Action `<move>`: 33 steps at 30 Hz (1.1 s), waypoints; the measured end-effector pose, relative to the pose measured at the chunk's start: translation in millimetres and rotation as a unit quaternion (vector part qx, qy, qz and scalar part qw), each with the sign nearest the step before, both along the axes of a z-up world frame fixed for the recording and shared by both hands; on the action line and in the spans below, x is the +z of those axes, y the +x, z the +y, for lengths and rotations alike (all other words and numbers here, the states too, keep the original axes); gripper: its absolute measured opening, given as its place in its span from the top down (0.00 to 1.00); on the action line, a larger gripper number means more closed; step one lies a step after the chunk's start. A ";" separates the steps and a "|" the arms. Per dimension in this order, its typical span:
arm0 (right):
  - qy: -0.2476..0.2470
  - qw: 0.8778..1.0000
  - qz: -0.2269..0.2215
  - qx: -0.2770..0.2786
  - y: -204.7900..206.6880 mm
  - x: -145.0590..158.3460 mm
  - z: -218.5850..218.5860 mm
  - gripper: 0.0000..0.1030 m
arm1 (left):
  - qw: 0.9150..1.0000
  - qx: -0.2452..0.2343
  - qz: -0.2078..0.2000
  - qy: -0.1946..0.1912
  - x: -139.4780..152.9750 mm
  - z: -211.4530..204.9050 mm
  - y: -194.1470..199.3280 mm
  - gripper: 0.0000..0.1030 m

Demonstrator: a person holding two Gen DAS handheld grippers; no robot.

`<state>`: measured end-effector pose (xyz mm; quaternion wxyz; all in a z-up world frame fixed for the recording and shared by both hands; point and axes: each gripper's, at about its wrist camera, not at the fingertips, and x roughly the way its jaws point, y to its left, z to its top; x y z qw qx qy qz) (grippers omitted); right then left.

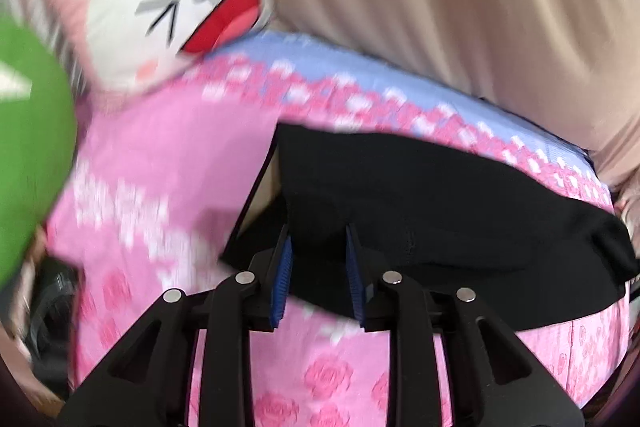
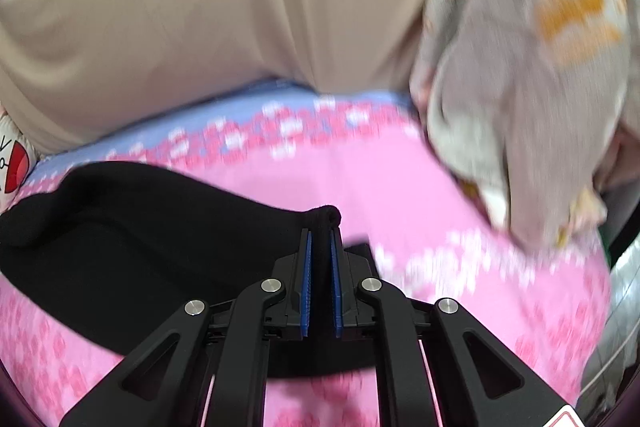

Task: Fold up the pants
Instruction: 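Lift the waistband with both tools and fold it over toward the leg hems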

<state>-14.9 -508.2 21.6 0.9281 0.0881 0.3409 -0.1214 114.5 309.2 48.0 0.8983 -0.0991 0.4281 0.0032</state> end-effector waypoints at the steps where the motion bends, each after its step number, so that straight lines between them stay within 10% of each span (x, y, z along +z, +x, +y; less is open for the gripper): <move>1: 0.002 1.000 0.003 -0.001 -3.4 -5.2 0.3 0.91 | 1.000 0.005 0.005 -0.019 -9.0 4.1 -4.6 0.74; 8: -0.012 1.000 -0.002 -0.021 -46.8 -10.9 14.0 0.56 | 0.988 0.036 0.022 -0.152 -21.1 10.0 -34.2 0.33; 18: 0.003 1.000 -0.019 -0.002 -78.7 -6.4 47.9 0.51 | 0.965 0.026 0.084 -0.248 -41.7 -20.5 29.3 0.38; 22: 0.010 1.000 -0.019 0.008 -84.6 -14.3 63.9 0.47 | 0.942 0.058 0.130 -0.304 -58.8 -3.1 34.1 0.38; 27: 0.033 0.999 -0.018 0.021 -83.7 -20.9 71.1 0.47 | 0.962 0.047 0.113 -0.242 -41.7 -15.2 14.3 0.29; 29: 0.045 0.999 -0.022 0.022 -80.8 -22.9 71.7 0.47 | 0.958 0.043 0.131 -0.251 -53.9 -17.1 23.4 0.32; 33: 0.049 0.998 -0.018 0.019 -77.3 -26.4 75.8 0.46 | 0.948 0.060 0.148 -0.276 -73.3 -10.0 34.7 0.82</move>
